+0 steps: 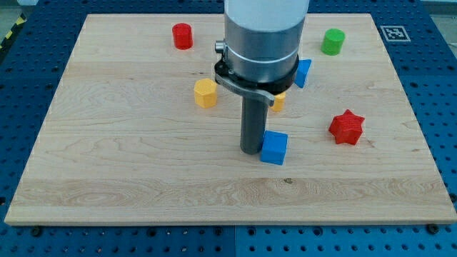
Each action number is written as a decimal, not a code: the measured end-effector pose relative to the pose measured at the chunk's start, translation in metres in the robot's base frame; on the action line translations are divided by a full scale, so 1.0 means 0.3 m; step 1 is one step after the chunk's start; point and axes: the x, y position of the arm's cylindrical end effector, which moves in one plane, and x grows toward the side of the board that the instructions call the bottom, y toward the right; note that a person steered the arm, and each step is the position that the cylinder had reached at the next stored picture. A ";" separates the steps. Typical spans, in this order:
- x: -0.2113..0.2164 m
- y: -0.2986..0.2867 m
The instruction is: Move the blue cube below the heart
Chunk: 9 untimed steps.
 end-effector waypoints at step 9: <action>0.150 0.142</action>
